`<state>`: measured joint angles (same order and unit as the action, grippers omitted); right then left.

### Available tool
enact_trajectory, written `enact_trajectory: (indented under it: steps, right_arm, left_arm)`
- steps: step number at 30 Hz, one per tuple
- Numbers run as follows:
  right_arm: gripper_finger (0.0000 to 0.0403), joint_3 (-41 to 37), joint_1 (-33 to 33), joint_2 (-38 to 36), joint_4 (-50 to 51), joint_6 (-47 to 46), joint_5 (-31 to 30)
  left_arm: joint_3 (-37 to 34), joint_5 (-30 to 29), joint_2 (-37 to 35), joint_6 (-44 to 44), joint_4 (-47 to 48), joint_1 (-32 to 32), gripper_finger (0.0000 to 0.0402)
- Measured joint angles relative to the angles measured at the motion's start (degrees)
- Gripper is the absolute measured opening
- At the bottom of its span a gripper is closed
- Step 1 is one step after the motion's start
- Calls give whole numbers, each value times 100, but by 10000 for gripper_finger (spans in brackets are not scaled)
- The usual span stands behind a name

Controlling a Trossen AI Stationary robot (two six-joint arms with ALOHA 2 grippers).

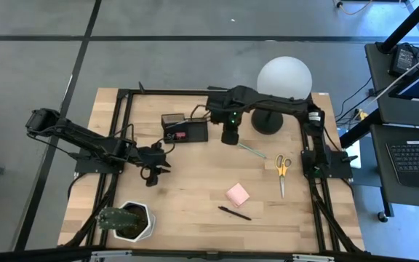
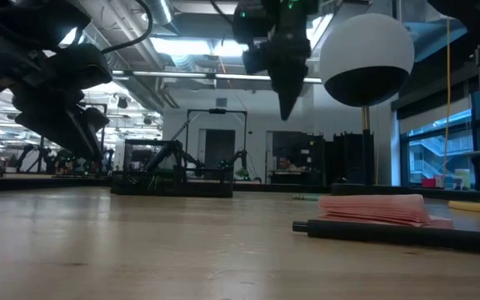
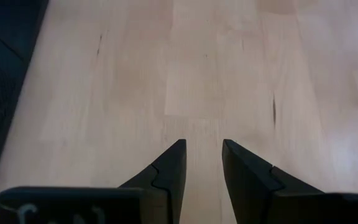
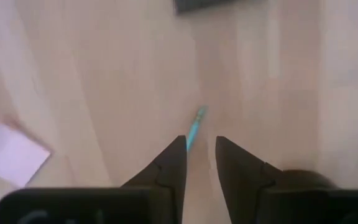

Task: Pick and place office supplies into organizer
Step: Put the light blue pencil into the desk organizer

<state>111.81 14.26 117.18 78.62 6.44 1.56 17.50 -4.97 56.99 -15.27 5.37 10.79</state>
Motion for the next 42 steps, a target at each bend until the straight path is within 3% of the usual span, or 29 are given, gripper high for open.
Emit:
enact_trajectory:
  steps: [9, 17, 23, 28, 42]
  right_arm:
    - [87, -1678, -28, 0, -1765, 43, -8]
    - [87, -2663, -53, 3, -2348, 59, -5]
    - [87, -2758, -61, -2, -2570, 137, -65]
    - [87, -2709, -70, -76, -2479, 139, -673]
    - [87, -2755, -70, -184, -2708, -83, -649]
  left_arm:
    - [0, -2, 0, 72, -26, 0, 97]
    - [0, -4, 0, 85, -90, 0, 97]
    - [0, -4, 0, -85, -87, 0, 97]
    - [0, -2, 0, -201, -87, 0, 97]
    - [0, 0, 0, -205, -85, 0, 97]
